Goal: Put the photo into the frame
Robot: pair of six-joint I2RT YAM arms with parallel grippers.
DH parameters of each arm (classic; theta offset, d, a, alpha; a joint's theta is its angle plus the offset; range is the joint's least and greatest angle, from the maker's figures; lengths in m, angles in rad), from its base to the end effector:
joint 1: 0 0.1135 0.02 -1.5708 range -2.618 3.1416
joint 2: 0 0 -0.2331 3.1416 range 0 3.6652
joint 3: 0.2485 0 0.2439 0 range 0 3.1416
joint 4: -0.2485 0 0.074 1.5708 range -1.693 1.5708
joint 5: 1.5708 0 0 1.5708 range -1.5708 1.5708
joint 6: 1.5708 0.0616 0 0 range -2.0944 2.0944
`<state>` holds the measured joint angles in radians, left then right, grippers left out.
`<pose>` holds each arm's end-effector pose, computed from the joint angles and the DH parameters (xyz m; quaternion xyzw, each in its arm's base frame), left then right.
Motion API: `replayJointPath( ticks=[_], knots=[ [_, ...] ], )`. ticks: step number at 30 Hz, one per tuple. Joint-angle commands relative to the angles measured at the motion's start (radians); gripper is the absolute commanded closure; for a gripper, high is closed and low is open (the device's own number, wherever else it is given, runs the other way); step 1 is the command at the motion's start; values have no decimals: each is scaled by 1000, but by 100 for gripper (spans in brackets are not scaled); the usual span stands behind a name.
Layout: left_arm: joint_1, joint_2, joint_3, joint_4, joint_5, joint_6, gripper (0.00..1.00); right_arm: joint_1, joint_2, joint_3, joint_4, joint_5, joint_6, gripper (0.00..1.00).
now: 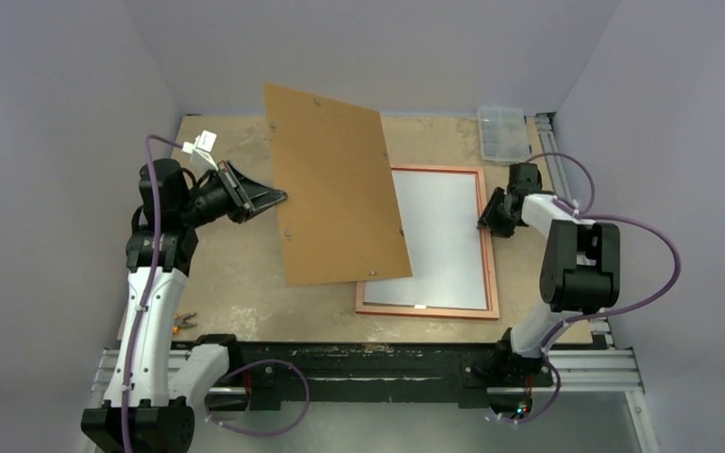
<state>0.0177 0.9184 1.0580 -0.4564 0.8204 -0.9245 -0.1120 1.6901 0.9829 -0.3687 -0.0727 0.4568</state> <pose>0.2152 -0.0413 0.3549 -0.1286 0.7679 -0.5260 0.3422 0.3292 -0.0325 0.1178 0.2633 0.9325 0.0767 0.2351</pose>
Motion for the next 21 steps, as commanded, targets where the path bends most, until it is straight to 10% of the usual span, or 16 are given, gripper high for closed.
replayJointPath(
  ticks=[1,9,21],
  knots=[
    [35,-13,-1,57,68,13,100,94,62,37,-50,-23,-59,69],
    [54,10,-23,-19,72,105,100,270,93,104,-84,67,-121,95],
    [66,44,-111,-18,102,144,100,408,64,33,-23,37,-156,100]
  ],
)
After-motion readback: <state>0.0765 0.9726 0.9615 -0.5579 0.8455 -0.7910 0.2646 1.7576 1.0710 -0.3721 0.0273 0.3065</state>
